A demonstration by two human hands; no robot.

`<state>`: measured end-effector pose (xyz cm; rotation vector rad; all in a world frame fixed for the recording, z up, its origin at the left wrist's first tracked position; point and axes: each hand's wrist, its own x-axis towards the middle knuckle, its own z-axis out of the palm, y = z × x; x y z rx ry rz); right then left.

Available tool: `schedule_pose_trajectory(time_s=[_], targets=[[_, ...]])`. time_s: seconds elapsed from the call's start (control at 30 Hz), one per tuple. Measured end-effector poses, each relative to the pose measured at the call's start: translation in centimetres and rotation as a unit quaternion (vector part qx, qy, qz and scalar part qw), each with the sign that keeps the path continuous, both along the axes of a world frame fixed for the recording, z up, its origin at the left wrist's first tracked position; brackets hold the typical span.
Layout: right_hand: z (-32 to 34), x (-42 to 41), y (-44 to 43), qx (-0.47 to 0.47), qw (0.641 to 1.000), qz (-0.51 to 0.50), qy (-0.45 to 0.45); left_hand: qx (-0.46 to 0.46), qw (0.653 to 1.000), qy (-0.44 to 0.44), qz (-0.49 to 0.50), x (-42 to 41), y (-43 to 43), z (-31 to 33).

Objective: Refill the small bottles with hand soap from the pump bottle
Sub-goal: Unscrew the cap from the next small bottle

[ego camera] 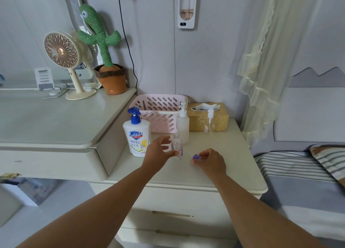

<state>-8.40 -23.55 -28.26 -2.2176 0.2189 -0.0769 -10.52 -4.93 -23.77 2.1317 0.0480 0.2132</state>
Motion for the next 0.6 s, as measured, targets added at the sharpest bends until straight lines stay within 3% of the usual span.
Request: schedule_pose_trajectory(time_s=[0.23,0.43,0.6], targets=[[0.3,0.1,-0.3,-0.023,0.999,0.036,0.016,-0.006,0.999,-0.023,0.048,-1.1,1.8,1.0],[2.4,-0.8,0.2,-0.076,0.992,0.061,-0.079,-0.006,0.987,-0.085,0.137,-1.8,4.7,2.3],[4.5,-1.0,1.4,-0.057,0.989,0.097,-0.100,0.019,0.975,-0.120,0.188,-1.6,6.1,3.8]])
